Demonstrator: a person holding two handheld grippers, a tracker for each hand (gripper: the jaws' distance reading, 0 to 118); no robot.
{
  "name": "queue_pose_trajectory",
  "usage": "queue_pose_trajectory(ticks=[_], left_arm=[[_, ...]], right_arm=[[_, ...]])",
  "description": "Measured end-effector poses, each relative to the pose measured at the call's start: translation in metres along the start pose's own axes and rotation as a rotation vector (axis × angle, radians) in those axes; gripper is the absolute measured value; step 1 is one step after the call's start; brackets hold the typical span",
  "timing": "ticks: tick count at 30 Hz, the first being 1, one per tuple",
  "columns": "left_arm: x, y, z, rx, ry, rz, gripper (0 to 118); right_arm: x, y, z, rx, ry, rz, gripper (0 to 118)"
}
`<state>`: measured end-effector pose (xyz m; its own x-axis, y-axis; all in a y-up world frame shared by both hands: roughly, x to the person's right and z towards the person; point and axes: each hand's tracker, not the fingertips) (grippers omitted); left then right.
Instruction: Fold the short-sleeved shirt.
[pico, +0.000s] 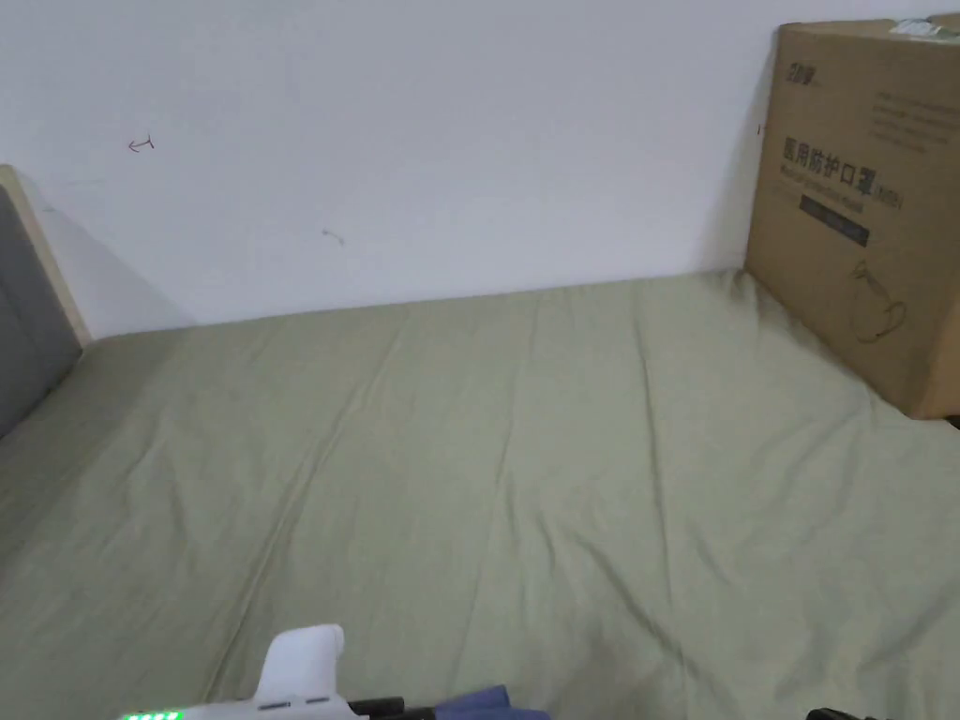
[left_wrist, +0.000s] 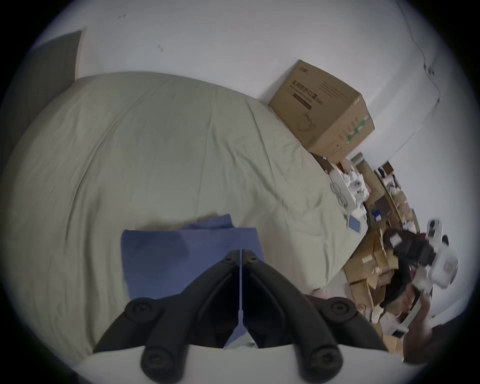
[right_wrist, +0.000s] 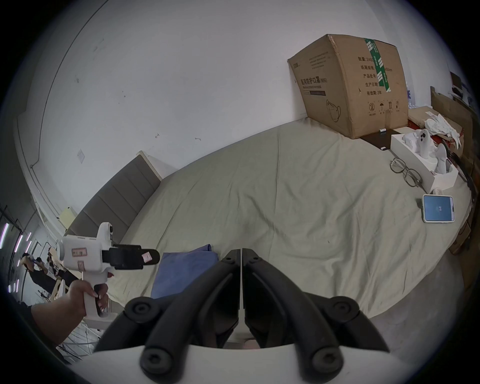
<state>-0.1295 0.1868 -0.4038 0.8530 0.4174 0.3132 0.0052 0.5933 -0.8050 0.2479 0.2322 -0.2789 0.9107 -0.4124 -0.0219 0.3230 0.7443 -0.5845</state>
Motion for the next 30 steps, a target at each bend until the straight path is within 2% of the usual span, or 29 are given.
queue_pose_trajectory(ticks=[3, 6, 8, 10, 13, 15, 18, 20, 22, 24, 28, 30], left_arm=[[0.015, -0.015, -0.033, -0.114, -0.097, 0.009, 1], [0.024, -0.022, -0.083, -0.226, -0.037, 0.008, 1], [0.018, -0.029, -0.123, -0.294, -0.036, 0.099, 1], [0.011, -0.035, -0.158, -0.329, -0.025, 0.129, 0], [0.001, -0.032, -0.171, -0.254, -0.170, 0.283, 0], [0.003, -0.029, -0.172, -0.269, -0.179, 0.320, 0], [0.018, -0.015, -0.123, -0.106, -0.158, 0.162, 1], [0.029, 0.003, -0.064, 0.082, -0.150, 0.005, 1], [0.038, 0.018, 0.006, 0.253, -0.089, -0.098, 1], [0.043, 0.025, 0.069, 0.441, 0.014, -0.165, 1], [0.040, 0.024, 0.161, 0.716, 0.187, -0.231, 1], [0.037, 0.013, 0.186, 0.825, 0.273, -0.248, 1]], right_arm=[[0.004, -0.002, -0.002, -0.012, -0.006, -0.007, 2], [0.007, -0.003, 0.001, -0.015, -0.010, -0.017, 2], [0.008, -0.004, 0.003, -0.014, -0.013, -0.016, 2], [0.008, -0.005, 0.003, -0.022, -0.028, -0.007, 2], [0.011, -0.007, 0.003, -0.036, -0.031, -0.010, 2], [0.010, -0.009, 0.003, -0.042, -0.027, -0.018, 2], [0.008, -0.007, 0.002, -0.040, 0.025, -0.065, 2], [0.004, 0.001, 0.002, -0.030, 0.085, -0.106, 2], [-0.005, 0.015, 0.004, 0.002, 0.127, -0.103, 2], [-0.022, 0.033, 0.009, 0.062, 0.154, -0.053, 2], [-0.067, 0.058, 0.029, 0.271, 0.161, 0.122, 2], [-0.087, 0.057, 0.039, 0.431, 0.076, 0.232, 2]])
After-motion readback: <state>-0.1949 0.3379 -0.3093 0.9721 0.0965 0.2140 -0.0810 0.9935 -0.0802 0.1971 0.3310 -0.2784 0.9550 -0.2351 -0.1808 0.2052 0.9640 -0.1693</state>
